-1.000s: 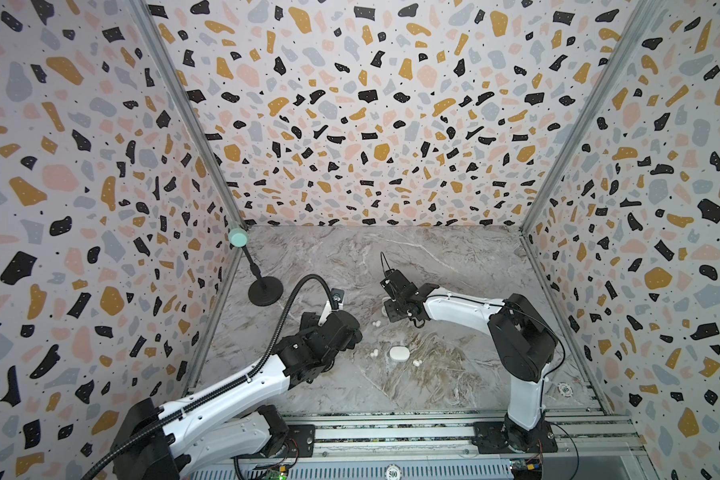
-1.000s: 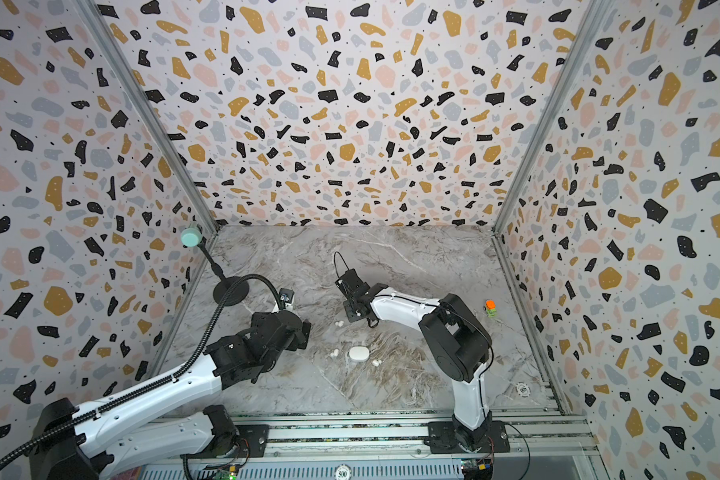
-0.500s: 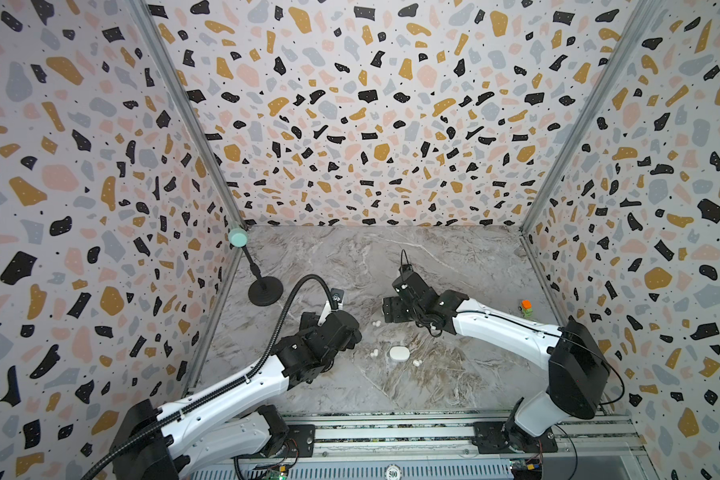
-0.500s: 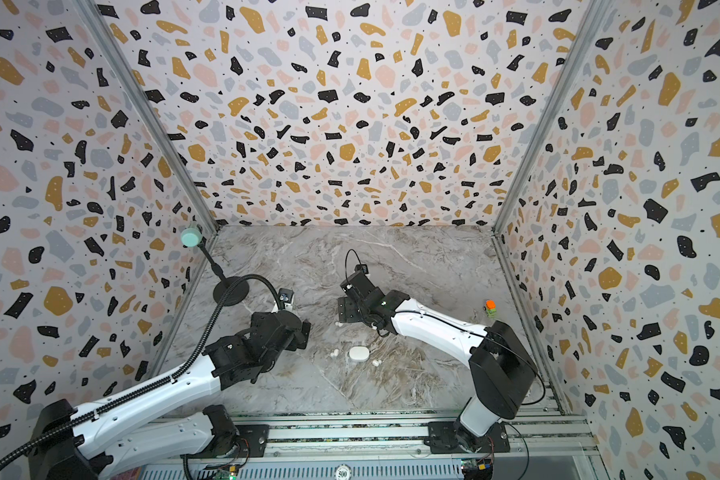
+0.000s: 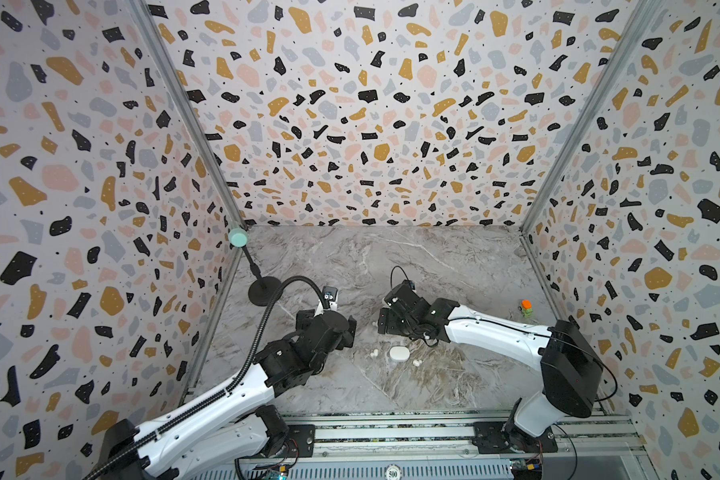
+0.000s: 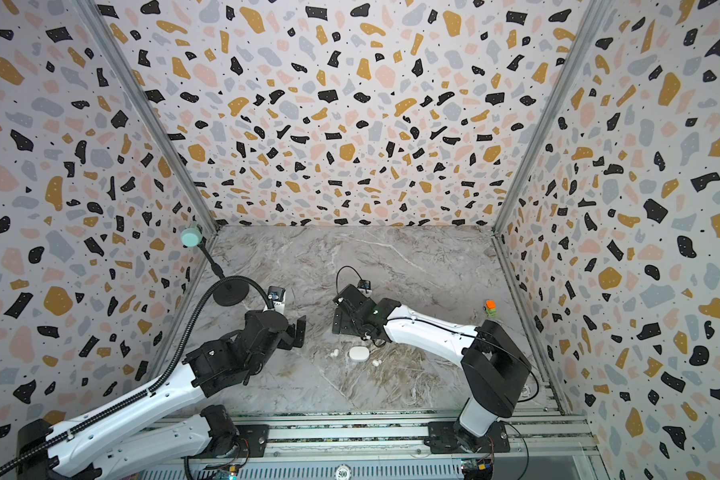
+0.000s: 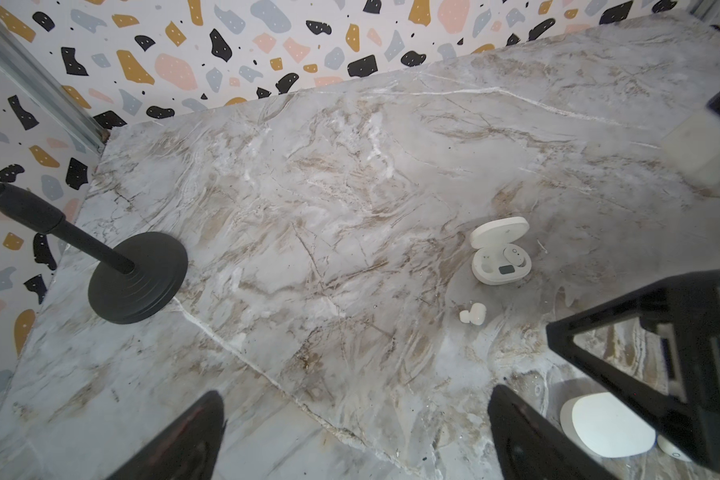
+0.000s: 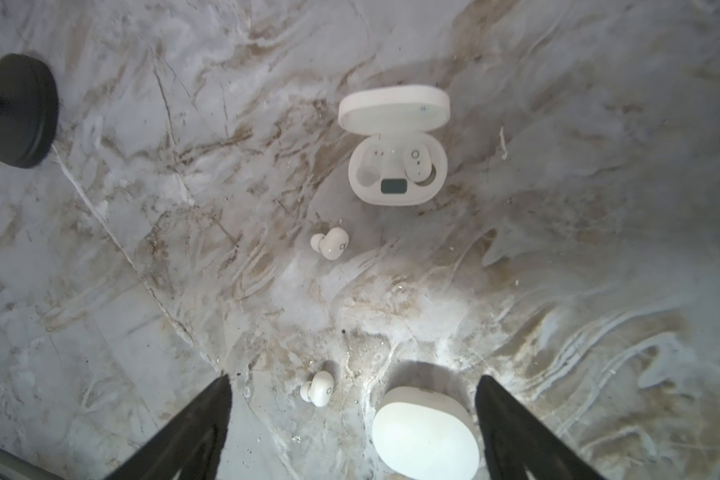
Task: Insert the wireless bluetooth earbuds into the charging case
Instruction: 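Move the open right gripper over a loose earbud beside the case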
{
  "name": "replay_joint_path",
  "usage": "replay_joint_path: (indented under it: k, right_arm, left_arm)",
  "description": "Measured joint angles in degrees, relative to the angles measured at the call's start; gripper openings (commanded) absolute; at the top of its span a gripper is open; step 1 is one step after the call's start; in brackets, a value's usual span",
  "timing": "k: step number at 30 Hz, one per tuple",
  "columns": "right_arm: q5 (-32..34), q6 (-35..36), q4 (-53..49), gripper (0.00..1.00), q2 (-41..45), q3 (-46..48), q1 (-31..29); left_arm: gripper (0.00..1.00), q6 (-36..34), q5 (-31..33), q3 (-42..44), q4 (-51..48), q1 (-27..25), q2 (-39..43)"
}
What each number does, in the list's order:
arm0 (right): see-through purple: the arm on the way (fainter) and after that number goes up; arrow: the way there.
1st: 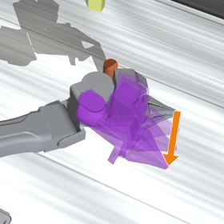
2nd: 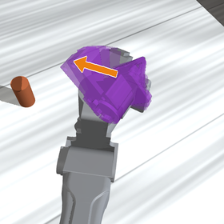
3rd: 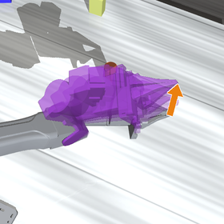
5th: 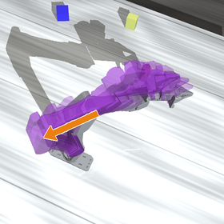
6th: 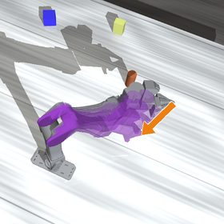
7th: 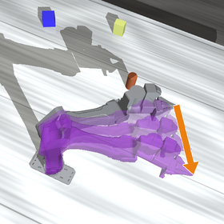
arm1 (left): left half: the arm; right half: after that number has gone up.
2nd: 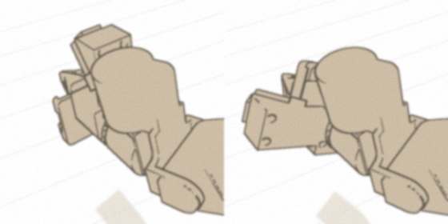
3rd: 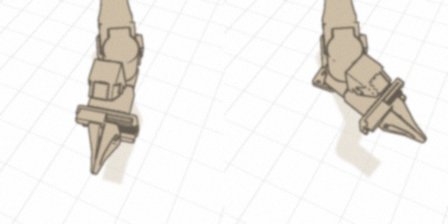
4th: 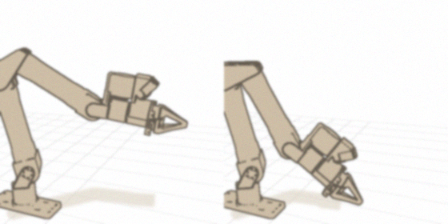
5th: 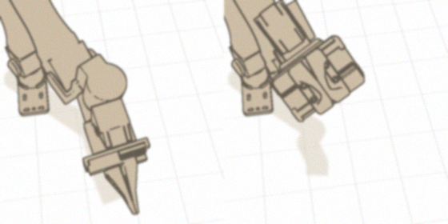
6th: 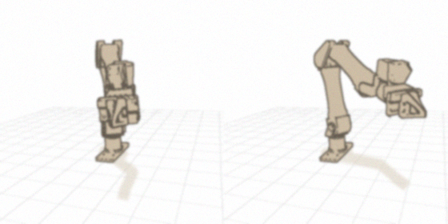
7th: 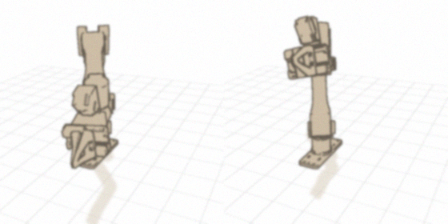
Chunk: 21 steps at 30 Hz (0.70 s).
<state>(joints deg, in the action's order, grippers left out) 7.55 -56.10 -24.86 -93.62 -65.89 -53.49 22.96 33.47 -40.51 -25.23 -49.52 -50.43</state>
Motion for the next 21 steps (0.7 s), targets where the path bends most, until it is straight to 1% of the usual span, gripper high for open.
replay_joint_path:
  k: [4, 5, 7, 14, 18, 21]
  right_arm:
    - [-0.46, -1.97, -1.05, 0.9, -2.49, -0.81, -0.11]
    - [-0.46, -2.4, -1.27, 0.88, -2.97, -1.05, -0.11]
    - [-0.46, -3.3, -1.73, 0.87, -4.07, -1.7, -0.22]
    - [-0.46, -5.9, -2.19, 0.86, -7.89, -4.92, -0.33]
    - [-0.26, -7.87, -2.4, 0.8, -9.6, -6.64, -0.33]
    - [-0.13, -9.11, -2.84, 0.79, -11.1, -8.37, -0.33]
  left_arm:
    - [1.0, -0.72, -0.07, 2.64, 0.92, 0.0, 5.42]
    - [1.0, -0.85, -0.07, 3.08, 1.36, 0.0, 6.49]
    - [1.0, -0.96, -0.11, 3.54, 1.92, 0.0, 7.32]
    - [1.0, -1.14, -0.33, 3.54, 2.62, 0.0, 4.24]
    - [1.0, -1.22, -0.7, 3.54, 2.82, 0.0, 3.98]
    - [1.0, -1.27, -1.14, 3.54, 3.1, 0.0, 4.02]
